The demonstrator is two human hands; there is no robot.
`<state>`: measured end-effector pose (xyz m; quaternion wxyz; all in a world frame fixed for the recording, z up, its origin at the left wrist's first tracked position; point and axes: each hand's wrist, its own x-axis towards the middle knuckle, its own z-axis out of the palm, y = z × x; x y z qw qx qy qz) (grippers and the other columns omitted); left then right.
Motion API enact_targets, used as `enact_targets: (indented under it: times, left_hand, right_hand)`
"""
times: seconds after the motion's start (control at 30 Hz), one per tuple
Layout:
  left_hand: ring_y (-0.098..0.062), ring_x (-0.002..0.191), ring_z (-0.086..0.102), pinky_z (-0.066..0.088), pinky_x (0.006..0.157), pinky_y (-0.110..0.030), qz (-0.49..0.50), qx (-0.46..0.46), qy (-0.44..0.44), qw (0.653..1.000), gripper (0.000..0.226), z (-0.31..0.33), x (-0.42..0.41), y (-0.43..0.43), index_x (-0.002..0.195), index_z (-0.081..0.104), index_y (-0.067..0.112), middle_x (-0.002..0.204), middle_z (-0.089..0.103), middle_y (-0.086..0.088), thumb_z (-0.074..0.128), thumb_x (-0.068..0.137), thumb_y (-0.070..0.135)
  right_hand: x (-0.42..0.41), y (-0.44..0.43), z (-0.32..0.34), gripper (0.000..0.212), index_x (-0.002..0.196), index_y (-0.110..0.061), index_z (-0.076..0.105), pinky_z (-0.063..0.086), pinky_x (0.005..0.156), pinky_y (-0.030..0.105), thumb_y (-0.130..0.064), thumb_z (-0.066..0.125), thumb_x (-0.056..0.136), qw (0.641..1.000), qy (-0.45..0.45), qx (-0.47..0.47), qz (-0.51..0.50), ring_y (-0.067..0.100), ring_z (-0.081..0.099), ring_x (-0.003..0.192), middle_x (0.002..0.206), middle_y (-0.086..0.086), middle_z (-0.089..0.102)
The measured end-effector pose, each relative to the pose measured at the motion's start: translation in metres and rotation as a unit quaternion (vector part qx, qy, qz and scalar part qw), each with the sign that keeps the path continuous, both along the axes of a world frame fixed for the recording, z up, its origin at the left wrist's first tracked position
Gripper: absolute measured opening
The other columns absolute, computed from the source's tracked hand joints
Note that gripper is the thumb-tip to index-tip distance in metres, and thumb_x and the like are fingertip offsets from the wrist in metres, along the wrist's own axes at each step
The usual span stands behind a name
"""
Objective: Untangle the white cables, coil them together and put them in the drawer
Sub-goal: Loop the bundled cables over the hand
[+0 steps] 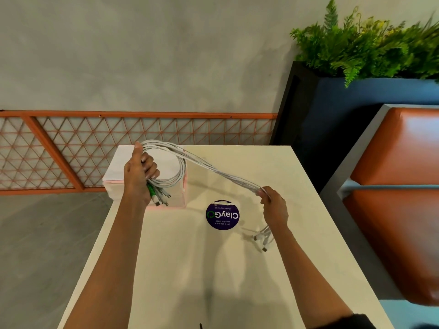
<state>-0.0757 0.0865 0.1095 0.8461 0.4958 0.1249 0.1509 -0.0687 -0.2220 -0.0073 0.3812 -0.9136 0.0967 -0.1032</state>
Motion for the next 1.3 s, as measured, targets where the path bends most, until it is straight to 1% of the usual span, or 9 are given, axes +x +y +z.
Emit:
enact_targets:
  times: [0.17,0.3,0.4,0.63,0.7,0.83,1.0,1.17,1.3]
  left_hand:
    - [-0.003,0.036,0.019,0.02,0.039,-0.017,-0.002,-0.011,-0.012,1.0,0.043,0.0,0.001,0.007,0.063,0.032,0.022,0.044,0.025,0.012,0.044,0.099,0.042]
    - [-0.004,0.035,0.019,0.018,0.04,-0.017,-0.004,-0.02,-0.017,1.0,0.043,-0.002,0.004,0.019,0.063,0.032,0.022,0.043,0.024,0.012,0.043,0.099,0.043]
    - [-0.004,0.035,0.018,0.017,0.039,-0.018,-0.003,-0.031,-0.016,0.999,0.044,-0.003,0.006,0.026,0.062,0.032,0.023,0.043,0.024,0.012,0.043,0.099,0.043]
    - [-0.006,0.034,0.017,0.017,0.037,-0.017,-0.016,-0.071,-0.019,0.997,0.045,-0.007,0.003,0.028,0.061,0.031,0.023,0.043,0.022,0.011,0.044,0.098,0.047]
    - [-0.006,0.033,0.018,0.017,0.037,-0.016,-0.022,-0.08,-0.02,0.996,0.046,-0.008,0.002,0.024,0.061,0.031,0.023,0.042,0.022,0.011,0.044,0.098,0.046]
    - [-0.005,0.033,0.018,0.017,0.036,-0.016,-0.024,-0.081,-0.015,0.996,0.045,-0.008,0.002,0.019,0.061,0.032,0.023,0.041,0.023,0.011,0.044,0.098,0.045]
    - [-0.004,0.033,0.019,0.019,0.036,-0.016,-0.021,-0.05,-0.008,0.998,0.043,-0.01,0.005,0.024,0.062,0.034,0.023,0.042,0.024,0.011,0.046,0.097,0.044]
    - [-0.004,0.034,0.02,0.019,0.036,-0.016,-0.008,-0.038,-0.005,0.999,0.043,-0.011,0.005,0.026,0.062,0.033,0.023,0.042,0.025,0.011,0.047,0.097,0.044]
    - [-0.004,0.035,0.019,0.019,0.037,-0.016,-0.008,-0.032,-0.002,0.999,0.044,-0.011,0.004,0.027,0.062,0.033,0.023,0.043,0.024,0.011,0.046,0.098,0.044]
  right_hand:
    - [-0.004,-0.001,0.018,0.03,0.091,-0.01,0.061,0.031,0.057,0.02,-0.027,0.039,0.102,0.985,0.025,0.123,0.114,0.007,0.042,0.058,0.068,-0.01,0.049]
    - [-0.016,-0.01,0.03,0.03,0.088,-0.016,0.053,0.021,0.046,0.02,-0.046,0.061,0.088,0.925,0.187,0.267,0.196,0.008,0.026,0.053,0.062,-0.008,0.035]
    - [-0.018,-0.015,0.034,0.032,0.093,-0.016,0.047,0.017,0.041,0.019,-0.035,0.07,0.084,0.884,0.237,0.316,0.249,0.008,0.018,0.051,0.06,-0.005,0.023]
    - [-0.02,-0.039,0.031,0.034,0.09,-0.015,0.043,0.016,0.033,0.009,-0.019,0.075,0.079,0.686,0.368,0.508,0.369,0.0,0.013,0.04,0.062,-0.007,0.023]
    - [-0.022,-0.04,0.026,0.039,0.087,-0.016,0.039,0.016,0.032,0.009,-0.022,0.076,0.079,0.658,0.39,0.518,0.383,0.001,0.012,0.039,0.061,-0.007,0.02]
    - [-0.031,-0.035,0.022,0.028,0.091,-0.017,0.046,0.015,0.031,0.009,-0.016,0.072,0.081,0.699,0.376,0.509,0.334,-0.004,0.018,0.036,0.056,-0.01,0.029]
    - [-0.036,-0.025,0.024,0.005,0.098,-0.02,0.057,0.016,0.034,0.012,-0.017,0.054,0.096,0.806,0.307,0.434,0.262,0.002,0.019,0.043,0.075,-0.003,0.047]
    - [-0.037,-0.021,0.027,0.03,0.111,-0.011,0.065,0.027,0.042,0.016,-0.03,0.045,0.099,0.871,0.228,0.336,0.276,0.006,0.026,0.05,0.074,-0.006,0.04]
    - [-0.036,-0.02,0.03,0.035,0.102,-0.013,0.07,0.051,0.071,0.023,-0.033,0.041,0.101,0.909,0.178,0.229,0.298,0.011,0.046,0.07,0.071,-0.007,0.052]
